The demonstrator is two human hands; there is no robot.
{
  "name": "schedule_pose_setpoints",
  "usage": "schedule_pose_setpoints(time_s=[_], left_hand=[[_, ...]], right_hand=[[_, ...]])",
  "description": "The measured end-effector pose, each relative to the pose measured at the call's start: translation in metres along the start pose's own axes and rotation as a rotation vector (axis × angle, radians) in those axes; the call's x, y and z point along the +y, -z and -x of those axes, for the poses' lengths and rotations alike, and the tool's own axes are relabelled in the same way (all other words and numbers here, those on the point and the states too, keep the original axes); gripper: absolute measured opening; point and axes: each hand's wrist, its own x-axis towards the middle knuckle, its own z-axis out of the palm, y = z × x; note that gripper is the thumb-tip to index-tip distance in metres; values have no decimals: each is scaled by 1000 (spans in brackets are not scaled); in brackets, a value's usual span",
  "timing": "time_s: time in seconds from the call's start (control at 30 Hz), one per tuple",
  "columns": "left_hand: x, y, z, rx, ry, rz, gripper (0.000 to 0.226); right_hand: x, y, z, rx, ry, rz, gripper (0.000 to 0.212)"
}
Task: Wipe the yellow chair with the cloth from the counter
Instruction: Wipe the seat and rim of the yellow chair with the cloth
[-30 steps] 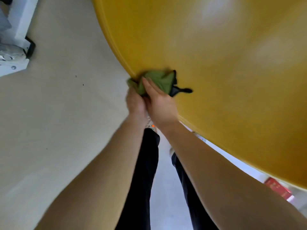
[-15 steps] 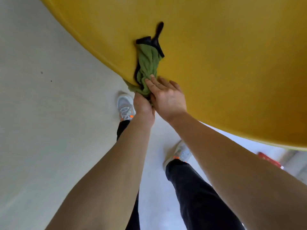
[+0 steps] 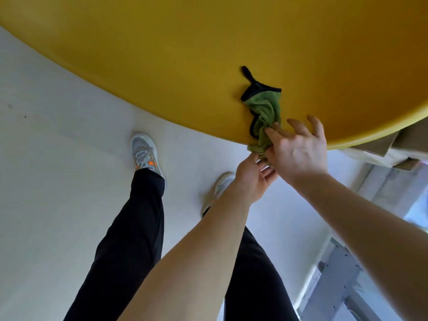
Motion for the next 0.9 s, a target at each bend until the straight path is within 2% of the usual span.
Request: schedule_pose_setpoints(time_s=[0.1, 0.2, 0.37, 0.47, 0.53, 0.63, 0.73, 0.83, 0.9], left_hand=[[22, 11, 6, 87, -66, 33, 27], [74, 43, 8, 190, -197, 83, 31], [226, 125, 24, 337, -449, 28, 44], [321, 151, 45, 410, -631, 73, 41], [359, 160, 55, 389, -688, 88, 42], [351, 153, 61, 289, -673, 123, 42], [297, 140, 51, 334, -610, 37, 37], [226, 123, 34, 349, -434, -153, 34], [177, 102, 28, 252, -263, -229, 32]], right_hand=[[-11, -10, 4, 63, -6, -121, 39], [-77, -31, -24, 125, 75, -287, 36], [-223, -14, -120, 79, 126, -550, 44], [-283, 18, -184, 61, 165, -647, 48], [-307, 40, -213, 38, 199, -691, 45], [-309, 49, -220, 8, 181, -719, 41], [-274, 32, -187, -94, 116, -719, 44], [-215, 9, -133, -155, 37, -622, 41], [-170, 0, -95, -132, -24, -530, 40]])
